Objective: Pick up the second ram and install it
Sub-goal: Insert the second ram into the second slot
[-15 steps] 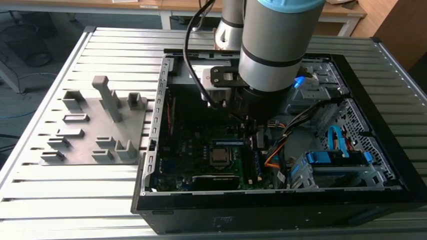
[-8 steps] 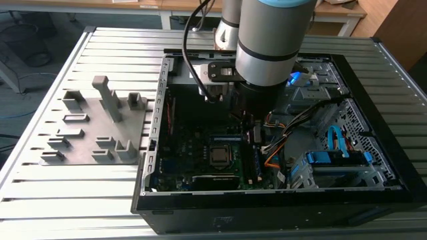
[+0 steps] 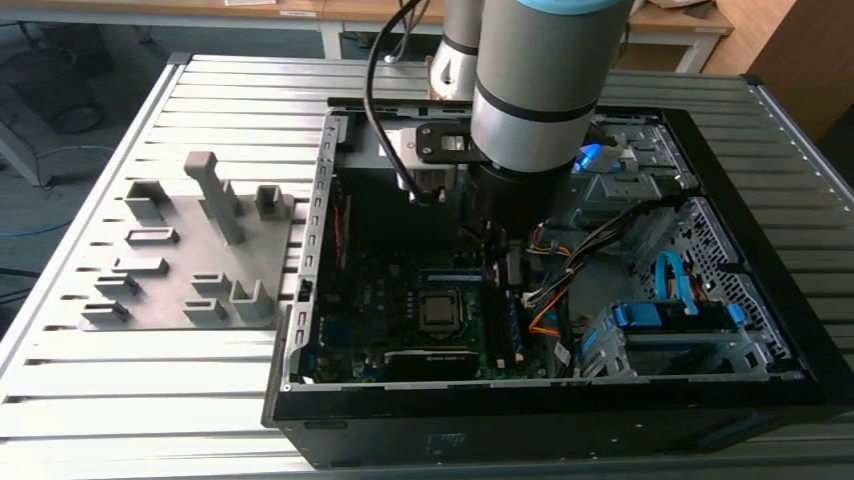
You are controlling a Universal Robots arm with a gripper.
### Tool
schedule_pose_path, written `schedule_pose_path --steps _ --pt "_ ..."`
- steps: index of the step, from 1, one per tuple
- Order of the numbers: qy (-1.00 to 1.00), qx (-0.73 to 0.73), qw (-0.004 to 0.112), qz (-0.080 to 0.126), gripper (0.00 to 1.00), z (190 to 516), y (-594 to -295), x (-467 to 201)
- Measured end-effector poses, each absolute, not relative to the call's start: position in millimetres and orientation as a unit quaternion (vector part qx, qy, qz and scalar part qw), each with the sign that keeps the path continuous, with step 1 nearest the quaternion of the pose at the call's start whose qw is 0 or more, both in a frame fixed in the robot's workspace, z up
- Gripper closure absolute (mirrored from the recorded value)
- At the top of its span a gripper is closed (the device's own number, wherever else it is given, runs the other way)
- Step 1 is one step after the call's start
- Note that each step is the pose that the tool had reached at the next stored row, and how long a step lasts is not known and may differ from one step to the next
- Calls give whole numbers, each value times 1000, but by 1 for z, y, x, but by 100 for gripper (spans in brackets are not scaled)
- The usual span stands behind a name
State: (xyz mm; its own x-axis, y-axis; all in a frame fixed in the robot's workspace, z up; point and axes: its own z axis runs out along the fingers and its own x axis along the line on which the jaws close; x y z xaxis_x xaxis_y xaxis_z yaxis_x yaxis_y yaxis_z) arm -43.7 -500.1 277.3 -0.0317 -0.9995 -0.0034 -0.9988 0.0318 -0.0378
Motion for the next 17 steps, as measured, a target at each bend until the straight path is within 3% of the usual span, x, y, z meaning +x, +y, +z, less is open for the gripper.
schedule_pose_path --steps 17 --pt "786 -618 13 -14 86 276 -500 -44"
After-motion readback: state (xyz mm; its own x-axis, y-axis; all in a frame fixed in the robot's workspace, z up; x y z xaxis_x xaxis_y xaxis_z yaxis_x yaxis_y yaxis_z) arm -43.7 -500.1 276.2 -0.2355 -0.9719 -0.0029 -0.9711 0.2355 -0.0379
